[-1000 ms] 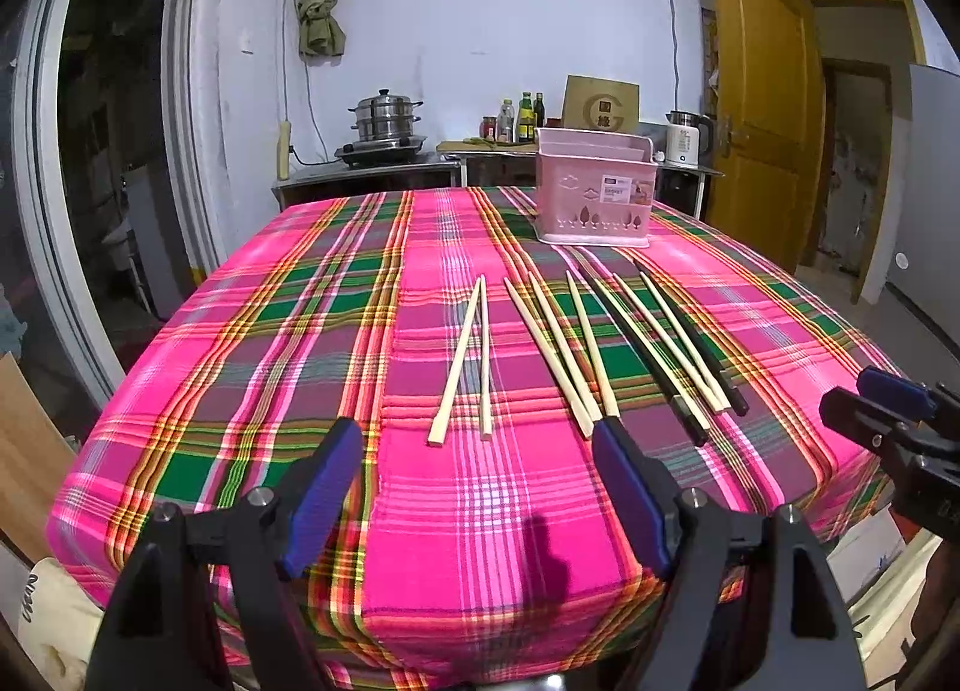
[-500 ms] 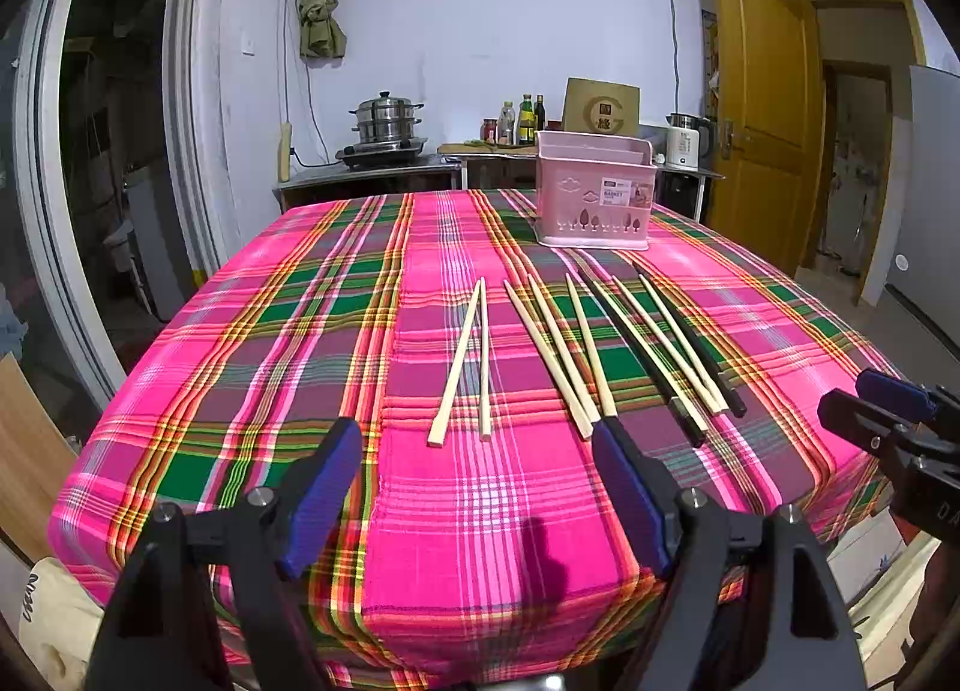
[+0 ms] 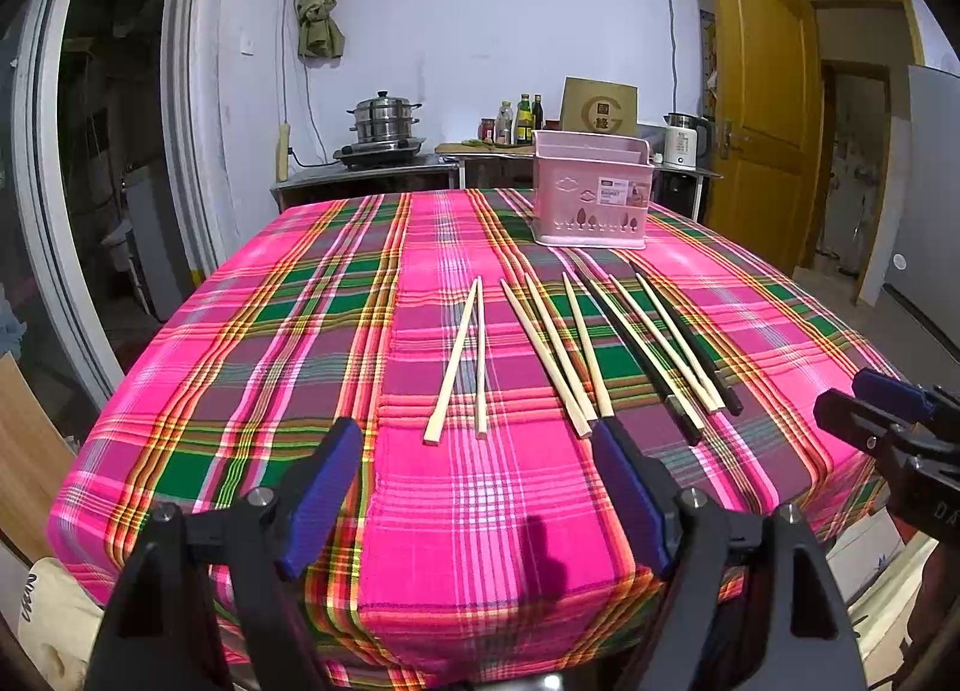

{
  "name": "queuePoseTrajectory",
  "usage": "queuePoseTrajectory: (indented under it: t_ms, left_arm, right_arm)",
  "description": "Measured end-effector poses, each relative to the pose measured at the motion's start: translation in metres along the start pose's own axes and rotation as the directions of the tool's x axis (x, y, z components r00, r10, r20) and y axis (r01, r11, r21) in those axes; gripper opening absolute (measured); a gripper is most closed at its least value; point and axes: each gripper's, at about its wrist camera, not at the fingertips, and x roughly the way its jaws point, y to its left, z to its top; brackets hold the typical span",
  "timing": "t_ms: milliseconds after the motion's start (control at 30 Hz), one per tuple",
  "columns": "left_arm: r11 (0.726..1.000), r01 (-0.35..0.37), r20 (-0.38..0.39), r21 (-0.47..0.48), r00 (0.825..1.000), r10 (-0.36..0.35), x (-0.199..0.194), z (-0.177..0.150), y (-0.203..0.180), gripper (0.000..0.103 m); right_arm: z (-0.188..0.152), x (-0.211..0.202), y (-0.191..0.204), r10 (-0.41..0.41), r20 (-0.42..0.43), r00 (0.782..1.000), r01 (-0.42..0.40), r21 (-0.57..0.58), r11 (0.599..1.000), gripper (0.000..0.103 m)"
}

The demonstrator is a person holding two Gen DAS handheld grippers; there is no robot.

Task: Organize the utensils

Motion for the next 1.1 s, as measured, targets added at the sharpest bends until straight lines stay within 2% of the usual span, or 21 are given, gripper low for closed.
queuePoseTrajectory:
  t_ms: [1100]
  left_arm:
    - [1.000, 0.006, -0.003, -0.010, 1.000, -0.006, 0.0014, 0.0010, -0.0021, 0.081]
  right_arm:
    - [-0.0005, -0.0006, 0.0012, 0.000, 0.002, 1.000, 0.000, -0.001, 1.000, 0.060]
